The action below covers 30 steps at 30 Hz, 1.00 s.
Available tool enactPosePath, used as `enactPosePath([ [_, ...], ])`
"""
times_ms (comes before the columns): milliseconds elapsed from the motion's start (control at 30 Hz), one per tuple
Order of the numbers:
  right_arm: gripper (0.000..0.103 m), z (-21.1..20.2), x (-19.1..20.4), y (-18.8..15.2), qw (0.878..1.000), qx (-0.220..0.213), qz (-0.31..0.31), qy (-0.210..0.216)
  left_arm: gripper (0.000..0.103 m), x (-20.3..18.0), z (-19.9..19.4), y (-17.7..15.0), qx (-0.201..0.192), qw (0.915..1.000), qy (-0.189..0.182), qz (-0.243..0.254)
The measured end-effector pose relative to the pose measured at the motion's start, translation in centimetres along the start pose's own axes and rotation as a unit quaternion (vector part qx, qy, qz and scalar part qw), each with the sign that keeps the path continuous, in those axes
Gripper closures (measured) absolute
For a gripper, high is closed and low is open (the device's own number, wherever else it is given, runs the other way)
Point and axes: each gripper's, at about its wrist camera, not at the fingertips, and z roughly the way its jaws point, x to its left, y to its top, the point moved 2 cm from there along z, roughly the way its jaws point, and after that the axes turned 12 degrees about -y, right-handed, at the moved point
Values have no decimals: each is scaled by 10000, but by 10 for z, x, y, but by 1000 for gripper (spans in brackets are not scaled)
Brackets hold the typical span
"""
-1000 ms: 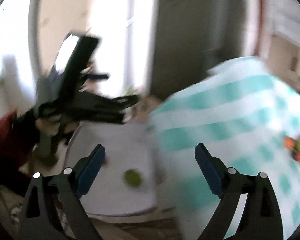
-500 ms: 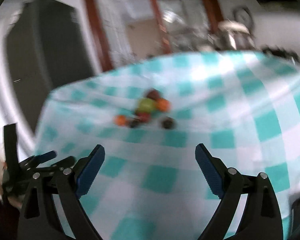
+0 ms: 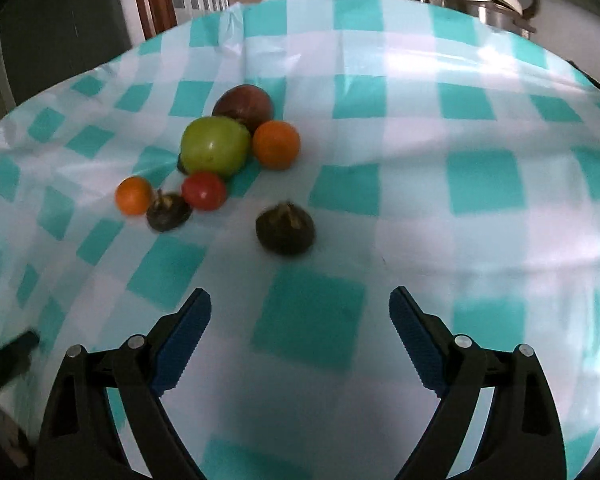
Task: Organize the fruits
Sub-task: 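Move both tools back over the fruit cluster on the table, then grasp a dark brown fruit with the right tool while the left tool grasps another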
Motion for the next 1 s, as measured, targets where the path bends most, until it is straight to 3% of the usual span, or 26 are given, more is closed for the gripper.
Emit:
enactPosePath([
  [167, 25, 30, 8, 22, 9995, 234, -180, -126, 2, 4, -2, 1, -84, 9999, -69, -85],
  [267, 44, 34, 9, 25, 9992, 246, -278, -137, 2, 2, -1, 1, -64, 10000, -13, -21],
  [300, 58, 31, 9, 23, 9993, 206, -279, -101, 2, 2, -1, 1, -62, 10000, 4, -11],
  [333, 63, 27, 6, 19, 9995, 179, -246, -80, 2, 2, -1, 1, -67, 10000, 29, -6],
  [567, 63, -22, -46, -30, 9964, -70, 693, 489, 2, -10, 4, -2, 140, 9991, 258, 303],
  [767, 63, -46, -82, -62, 9878, -117, 1343, 783, 1, -48, 43, 6, 351, 9887, 775, 1237],
  [800, 63, -49, -83, -64, 9871, -128, 1367, 828, 3, -52, 54, 10, 380, 9882, 806, 1245],
  [900, 63, -51, -82, -68, 9855, -140, 1400, 951, 21, -61, 96, 28, 649, 9847, 1024, 1255],
  [1000, 63, -51, -79, -68, 9848, -114, 1390, 1032, 24, -66, 129, 48, 757, 9788, 1342, 1350],
])
